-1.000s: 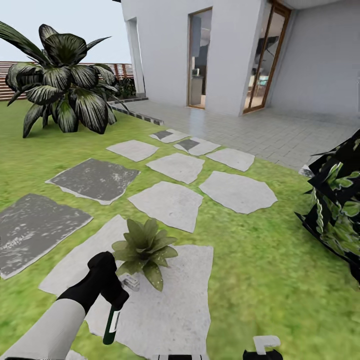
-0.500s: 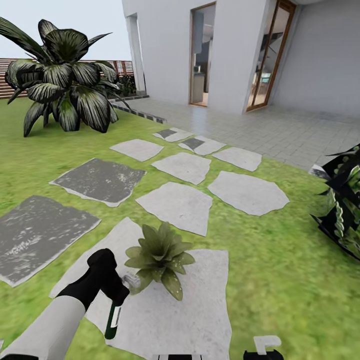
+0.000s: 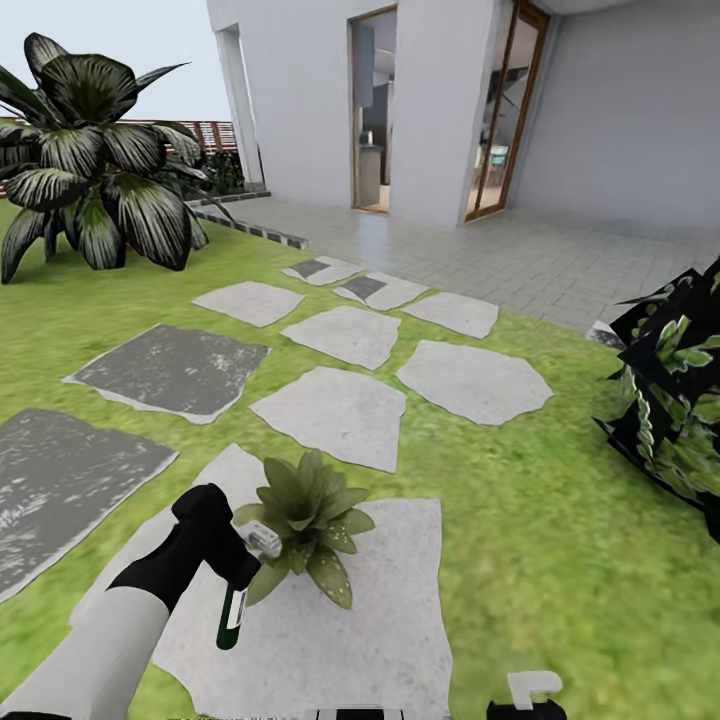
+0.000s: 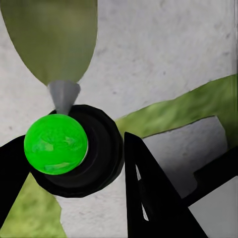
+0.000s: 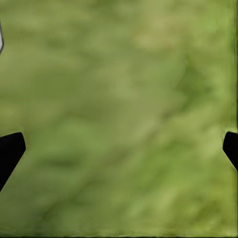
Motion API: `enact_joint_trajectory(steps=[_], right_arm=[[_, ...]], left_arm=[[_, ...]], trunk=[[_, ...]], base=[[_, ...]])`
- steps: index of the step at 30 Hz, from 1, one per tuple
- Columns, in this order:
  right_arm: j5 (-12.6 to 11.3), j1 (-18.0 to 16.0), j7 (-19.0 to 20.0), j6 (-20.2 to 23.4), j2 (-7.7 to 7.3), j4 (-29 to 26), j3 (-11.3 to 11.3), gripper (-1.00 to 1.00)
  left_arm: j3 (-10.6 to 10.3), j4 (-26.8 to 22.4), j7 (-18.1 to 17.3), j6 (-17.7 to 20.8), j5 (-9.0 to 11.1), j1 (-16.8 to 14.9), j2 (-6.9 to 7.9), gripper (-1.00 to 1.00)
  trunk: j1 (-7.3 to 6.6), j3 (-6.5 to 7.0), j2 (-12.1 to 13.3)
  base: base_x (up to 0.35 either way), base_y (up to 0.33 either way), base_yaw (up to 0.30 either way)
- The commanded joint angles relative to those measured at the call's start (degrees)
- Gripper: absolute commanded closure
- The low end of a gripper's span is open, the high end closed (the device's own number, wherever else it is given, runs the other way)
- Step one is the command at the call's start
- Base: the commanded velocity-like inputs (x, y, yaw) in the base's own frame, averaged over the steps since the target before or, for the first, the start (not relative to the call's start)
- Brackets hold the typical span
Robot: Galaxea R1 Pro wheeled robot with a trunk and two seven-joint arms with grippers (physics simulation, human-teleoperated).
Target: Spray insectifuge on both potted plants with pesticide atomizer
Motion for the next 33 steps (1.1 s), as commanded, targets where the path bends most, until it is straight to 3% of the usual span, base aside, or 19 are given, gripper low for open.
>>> enact_joint_trajectory(steps=[1, 13, 25, 33], right_arm=[[0.53, -0.05, -0.34, 0.01, 0.0, 0.06, 0.14, -1.0], [0.53, -0.05, -0.39, 0.01, 0.0, 0.04, 0.14, -1.0], [0.53, -0.05, -0.41, -0.16, -0.08, 0.04, 0.14, -1.0], [0.47, -0.05, -0.21, -0.21, -0.02, 0.04, 0.14, -1.0]], left_arm=[[-0.15, -0.09, -0.55, 0.45, -0.5, -0.01, 0.06, 1.0], [-0.1, 0.04, -0.56, 0.55, -0.5, 0.02, 0.16, 1.0], [0.0, 0.72, -0.42, 0.37, -1.01, 0.77, 0.26, 1.0], [-0.01, 4.46, -0.68, 0.07, -0.37, 1.56, 0.14, 1.0]], trunk=[[-0.03, -0.05, -0.02], [-0.03, -0.05, -0.02], [-0.03, -0.05, -0.02], [-0.03, -0.05, -0.02]], base=[[-0.23, 0.075, -0.261], [-0.271, 0.19, -0.242], [0.032, 0.294, -0.014], [0.01, 0.027, 0.0]])
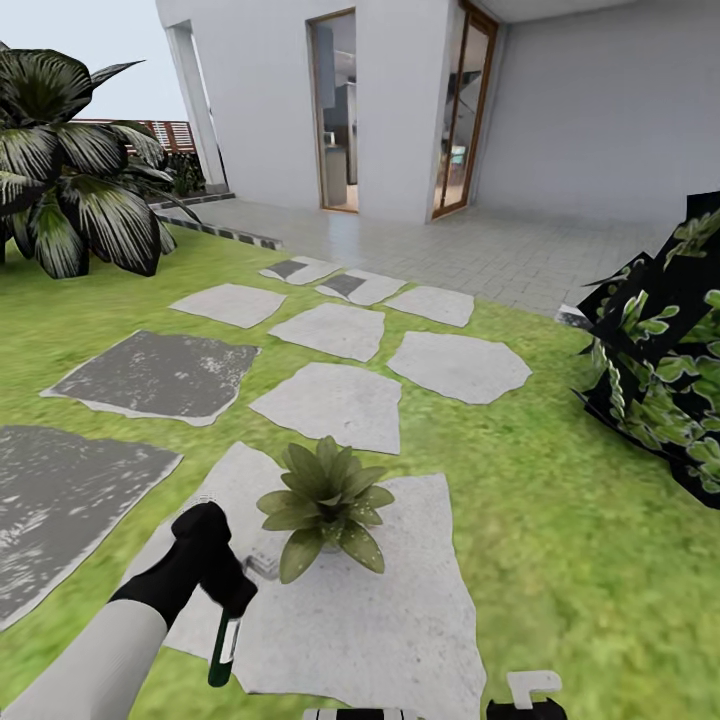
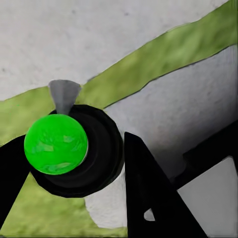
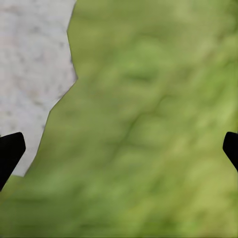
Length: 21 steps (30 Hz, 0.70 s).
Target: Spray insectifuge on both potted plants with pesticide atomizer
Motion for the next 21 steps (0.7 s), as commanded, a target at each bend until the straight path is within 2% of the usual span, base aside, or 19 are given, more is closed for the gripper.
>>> enact_joint_trajectory(steps=[1, 4, 8, 9, 11, 13, 17, 21], right_arm=[[0.47, -0.03, -0.26, 0.04, 0.0, 0.04, 0.16, -1.0], [0.32, -0.03, -0.11, 0.11, 0.34, -0.21, 0.15, -1.0], [0.25, -0.03, -0.08, 0.1, 0.59, -0.28, 0.13, -1.0], [0.24, -0.03, -0.1, 0.1, 0.61, -0.24, 0.08, -1.0], [0.3, -0.03, -0.14, 0.11, 0.51, -0.16, 0.07, -1.0], [0.31, -0.03, -0.15, 0.14, 0.28, -0.08, 0.06, -1.0], [0.32, -0.03, -0.09, 0.09, 0.06, -0.04, 0.07, -1.0], [0.33, -0.03, -0.08, 0.07, 0.1, -0.03, 0.14, -1.0]], left_arm=[[-0.17, 0.61, -0.57, 0.34, -0.47, 0.01, 0.07, 1.0], [-0.14, 2.31, -0.56, 0.41, -0.49, 0.12, 0.36, 1.0], [-0.04, 2.69, -0.63, 0.55, -0.4, 0.17, 2.1, 1.0], [0.79, 2.51, -0.65, 0.58, -0.22, 0.16, 2.48, 1.0], [3.37, 2.05, -0.57, 0.46, -0.12, 0.16, 2.62, 1.0], [4.87, 1.93, -0.22, 0.41, -0.23, 0.09, 2.53, 1.0], [5.42, 1.75, 0.28, 0.35, -0.64, 0.0, 1.98, 1.0], [5.44, 1.72, 0.41, 0.29, -0.82, -0.22, 1.95, 1.0]], trunk=[[-0.01, -0.05, -0.02], [-0.01, -0.05, -0.02], [-0.01, -0.05, -0.02], [-0.01, -0.05, -0.02], [-0.01, -0.05, -0.02], [-0.01, -0.05, -0.02], [-0.01, -0.13, -0.02], [-0.01, -0.15, -0.02]], base=[[0.0, 0.001, 0.0], [0.0, 0.0, 0.0], [0.0, 0.0, -0.003], [0.0, 0.0, -0.158], [0.0, 0.0, -0.231], [0.0, 0.0, -0.271], [0.0, 0.0, -0.215], [0.024, 0.148, -0.037]])
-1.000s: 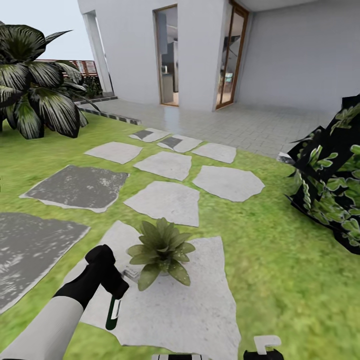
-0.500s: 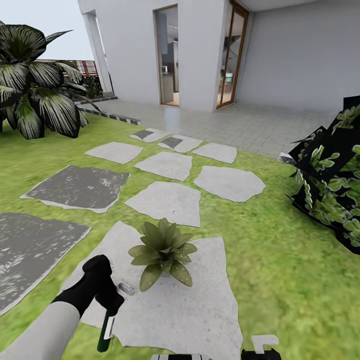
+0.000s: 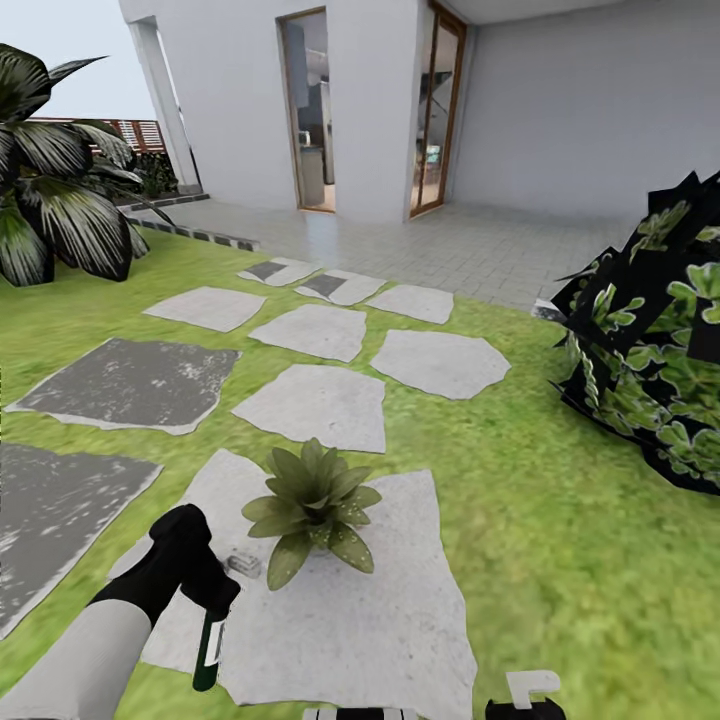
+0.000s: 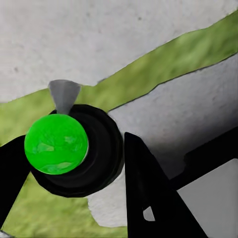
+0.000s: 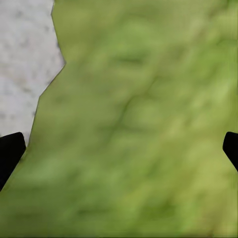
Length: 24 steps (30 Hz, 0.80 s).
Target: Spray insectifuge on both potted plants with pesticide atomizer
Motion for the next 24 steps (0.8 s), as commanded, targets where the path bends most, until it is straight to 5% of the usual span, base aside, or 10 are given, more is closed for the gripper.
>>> enact_joint_trajectory(steps=[1, 7, 24], right_arm=[[0.51, -0.04, -0.35, 0.01, 0.0, 0.06, 0.15, -1.0], [0.59, -0.04, -0.61, 0.01, -0.07, -0.03, 0.06, -1.0], [0.47, -0.04, -0.46, 0.09, 0.38, -0.13, 0.07, -1.0]], left_arm=[[0.05, -0.07, -0.52, 0.46, -0.45, -0.04, -0.1, 1.0], [0.07, -0.15, -0.63, 0.52, -0.41, -0.13, -0.32, 1.0], [-0.09, -0.16, -0.66, 0.15, -0.34, -0.26, -0.26, 1.0]], trunk=[[-0.01, -0.05, -0.02], [-0.01, -0.05, -0.02], [-0.01, -0.05, -0.02]], base=[[0.024, 0.278, -0.005], [0.005, 0.163, -0.046], [-0.092, 0.081, -0.225]])
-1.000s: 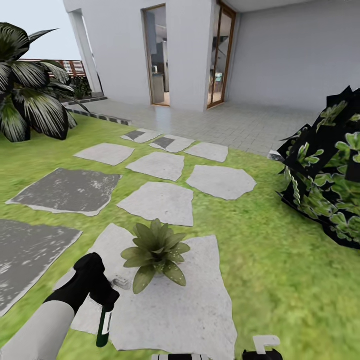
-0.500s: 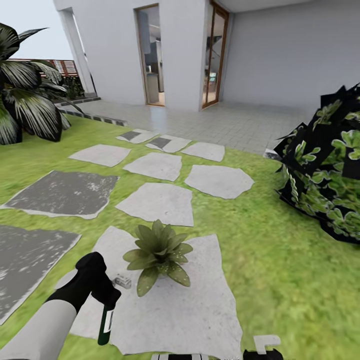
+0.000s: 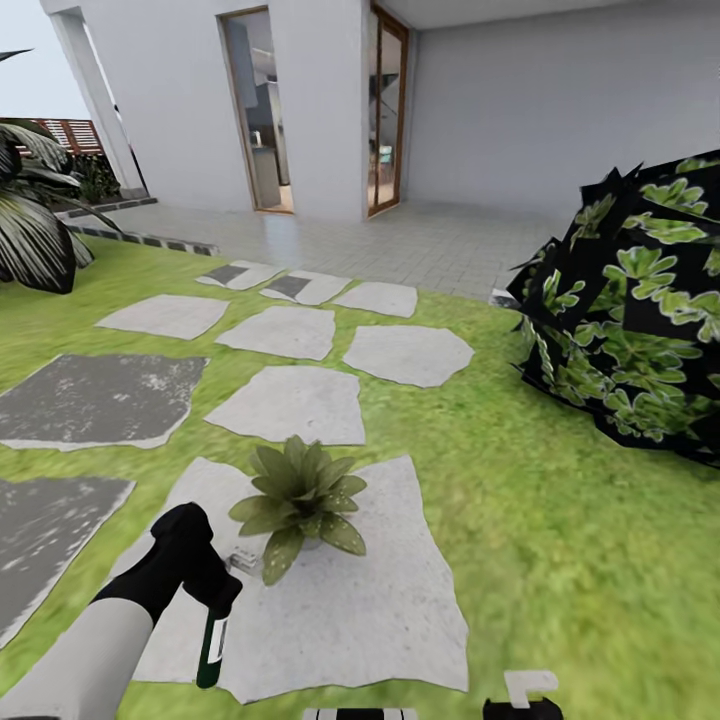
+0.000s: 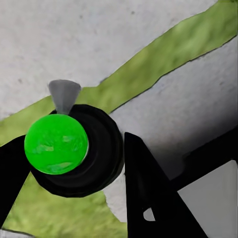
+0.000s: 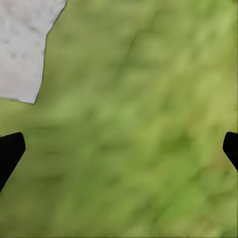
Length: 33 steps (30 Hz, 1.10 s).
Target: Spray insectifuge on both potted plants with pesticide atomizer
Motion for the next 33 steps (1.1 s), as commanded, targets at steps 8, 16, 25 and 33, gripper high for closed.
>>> enact_joint_trajectory(steps=[8, 16, 25, 33], right_arm=[[0.67, -0.05, -0.36, 0.01, -0.31, 0.19, 0.15, -1.0], [0.81, -0.05, -0.62, 0.01, -0.45, 0.29, 0.2, -1.0], [0.64, -0.05, -0.62, 0.05, -0.45, 0.25, 0.14, -1.0], [0.63, -0.05, -0.62, 0.01, -0.45, 0.26, 0.13, -1.0]], left_arm=[[-0.08, -0.29, -3.98, 0.7, -0.33, -2.06, 0.04, 1.0], [-7.83, 0.3, -16.67, 0.46, -5.03, -6.96, 0.83, 1.0], [-8.3, -0.43, -16.67, 0.47, -6.42, -7.0, 1.86, 1.0], [-8.25, -0.84, -16.67, 0.68, -6.48, -7.26, 2.02, 1.0]], trunk=[[0.01, -0.05, -0.02], [0.01, -0.05, -0.02], [0.01, -0.05, -0.02], [0.01, -0.05, -0.02]], base=[[0.029, 0.027, -0.002], [0.0, 0.0, 0.0], [0.0, 0.008, -0.182], [-0.062, 0.241, -0.299]])
